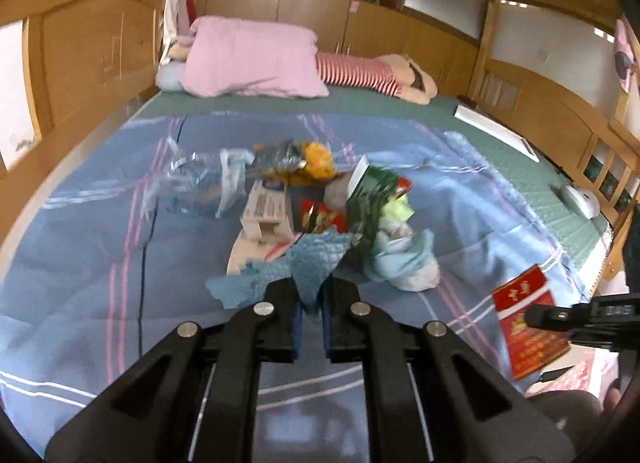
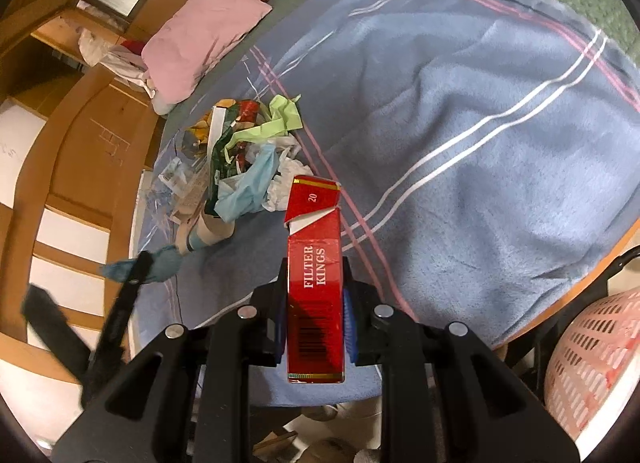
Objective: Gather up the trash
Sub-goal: 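Grasp the red FILTER KINGS box with the right tool while the left tool grasps a blue cloth, then carry the box and cloth to the white trash bag and release both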
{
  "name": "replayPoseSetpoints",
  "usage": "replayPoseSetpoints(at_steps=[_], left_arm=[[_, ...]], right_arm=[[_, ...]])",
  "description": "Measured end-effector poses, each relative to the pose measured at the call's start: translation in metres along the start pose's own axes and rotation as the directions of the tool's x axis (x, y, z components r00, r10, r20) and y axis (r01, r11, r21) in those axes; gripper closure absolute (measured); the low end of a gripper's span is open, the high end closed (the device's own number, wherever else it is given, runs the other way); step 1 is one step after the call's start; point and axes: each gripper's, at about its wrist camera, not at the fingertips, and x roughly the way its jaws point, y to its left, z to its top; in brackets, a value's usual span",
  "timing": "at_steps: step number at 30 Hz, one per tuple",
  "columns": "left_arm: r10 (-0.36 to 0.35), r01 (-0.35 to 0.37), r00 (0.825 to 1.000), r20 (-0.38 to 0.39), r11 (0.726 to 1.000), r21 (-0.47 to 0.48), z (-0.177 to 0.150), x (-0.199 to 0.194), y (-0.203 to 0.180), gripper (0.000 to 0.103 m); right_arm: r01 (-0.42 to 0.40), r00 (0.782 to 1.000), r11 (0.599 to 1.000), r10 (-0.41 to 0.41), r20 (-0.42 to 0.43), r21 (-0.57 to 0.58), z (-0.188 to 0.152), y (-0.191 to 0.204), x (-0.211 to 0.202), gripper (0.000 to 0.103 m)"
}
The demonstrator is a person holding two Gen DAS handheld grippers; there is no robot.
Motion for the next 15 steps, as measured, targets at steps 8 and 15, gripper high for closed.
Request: replayPoseSetpoints(at_steps=[8, 15], left_arm=[[-0.064, 0.062, 0.997, 0.036, 0.997, 0.053, 0.013, -0.041, -0.039, 0.094], [-0.146, 0.14, 0.988, 0.042, 0.982, 0.129, 0.017, -0.066, -0.093, 0.094]], right_arm=[[0.049, 0.992, 0.998, -0.045, 0.114, -0.027, -0.004, 0.009, -0.047, 0.08], [0.082, 0.969, 0.997, -0.079, 0.232, 0.0, -0.015, -0.008, -0.11, 0.08]])
